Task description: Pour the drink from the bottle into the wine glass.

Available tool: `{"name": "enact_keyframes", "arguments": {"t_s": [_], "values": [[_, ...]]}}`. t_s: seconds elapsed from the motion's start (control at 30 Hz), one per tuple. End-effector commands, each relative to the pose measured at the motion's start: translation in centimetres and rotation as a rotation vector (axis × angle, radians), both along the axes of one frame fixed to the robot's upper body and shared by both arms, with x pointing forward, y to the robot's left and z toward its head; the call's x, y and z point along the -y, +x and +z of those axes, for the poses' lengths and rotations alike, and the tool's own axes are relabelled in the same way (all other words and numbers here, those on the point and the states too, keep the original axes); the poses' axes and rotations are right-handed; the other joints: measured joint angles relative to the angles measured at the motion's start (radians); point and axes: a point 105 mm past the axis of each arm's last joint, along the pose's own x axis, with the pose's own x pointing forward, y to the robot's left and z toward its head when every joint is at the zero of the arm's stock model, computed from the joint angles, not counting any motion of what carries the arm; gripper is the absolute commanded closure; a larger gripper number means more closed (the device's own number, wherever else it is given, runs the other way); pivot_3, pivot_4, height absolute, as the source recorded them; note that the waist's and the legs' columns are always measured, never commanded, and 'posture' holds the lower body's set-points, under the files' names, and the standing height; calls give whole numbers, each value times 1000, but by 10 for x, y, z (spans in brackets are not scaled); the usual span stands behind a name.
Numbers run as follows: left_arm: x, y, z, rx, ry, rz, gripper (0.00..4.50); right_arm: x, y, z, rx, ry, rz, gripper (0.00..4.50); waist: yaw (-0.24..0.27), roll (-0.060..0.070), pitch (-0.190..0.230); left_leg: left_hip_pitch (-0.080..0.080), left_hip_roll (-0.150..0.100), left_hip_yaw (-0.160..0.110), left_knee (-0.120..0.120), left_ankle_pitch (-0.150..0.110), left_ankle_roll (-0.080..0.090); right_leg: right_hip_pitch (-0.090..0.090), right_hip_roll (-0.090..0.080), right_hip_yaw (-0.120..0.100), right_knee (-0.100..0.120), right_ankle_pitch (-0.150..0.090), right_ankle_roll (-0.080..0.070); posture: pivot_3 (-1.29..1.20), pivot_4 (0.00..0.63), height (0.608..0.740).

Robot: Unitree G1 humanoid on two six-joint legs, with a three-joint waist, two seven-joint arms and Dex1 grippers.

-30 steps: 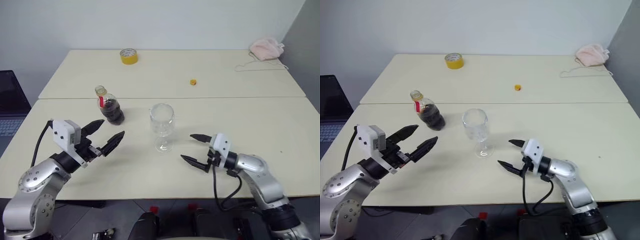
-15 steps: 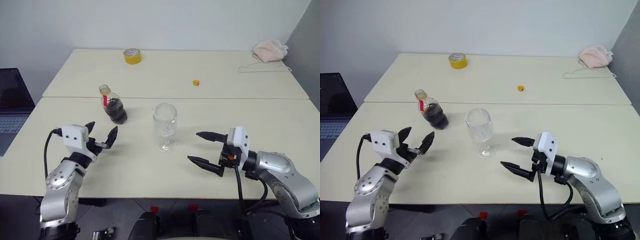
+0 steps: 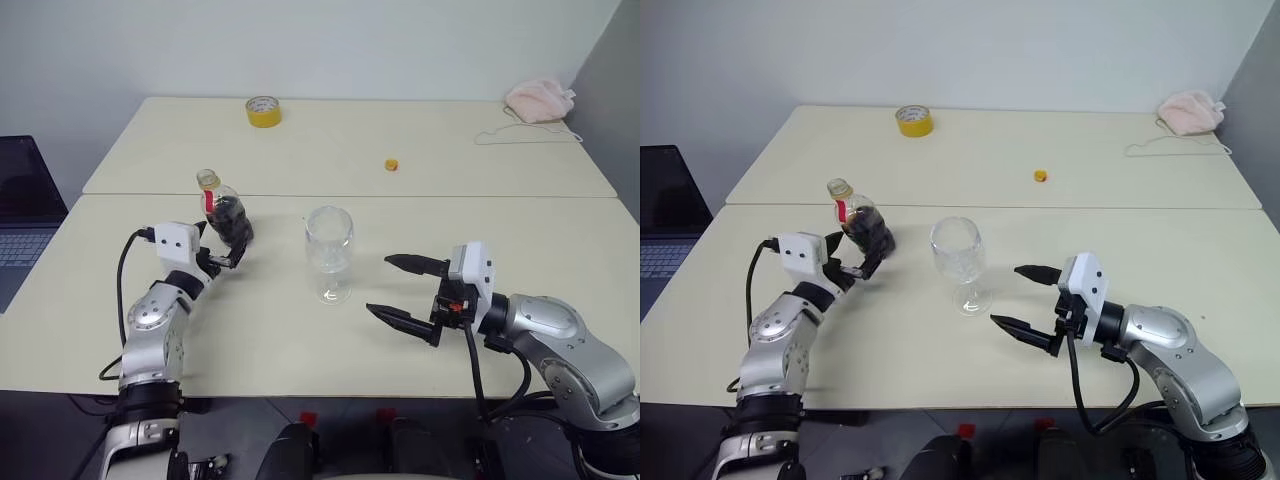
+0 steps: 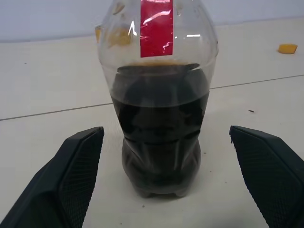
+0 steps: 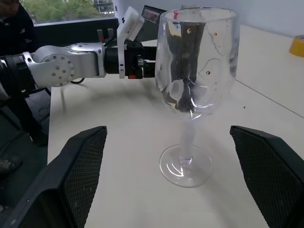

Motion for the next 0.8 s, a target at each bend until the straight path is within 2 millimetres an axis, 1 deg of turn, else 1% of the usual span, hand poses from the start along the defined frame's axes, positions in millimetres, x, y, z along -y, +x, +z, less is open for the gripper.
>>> {"name": "enact_keyframes", "arguments": {"t_s": [0.03,0.23,0.37,0.6,0.8], "values": [[0,8,12,51,31,9,0,-5,-7,15,56,20,27,55,-1,0,0,0,0,0,0,0,0,0,0,0,0,0,0,0,150,740],[1,18,14,58,32,9,0,-5,-9,17,59,24,27,55,-1,0,0,0,0,0,0,0,0,0,0,0,0,0,0,0,150,740],[6,26,15,58,30,-3,0,-7,-13,22,76,26,42,55,-1,0,0,0,0,0,0,0,0,0,0,0,0,0,0,0,150,740],[8,30,17,65,32,-11,0,-5,-18,38,111,20,64,55,-2,-1,0,0,0,0,0,0,0,0,0,0,0,0,0,0,150,740],[9,33,16,62,32,-16,0,-3,-16,51,138,18,65,55,-2,-1,0,0,0,-1,0,0,0,0,0,-1,0,0,0,0,150,740]]}}
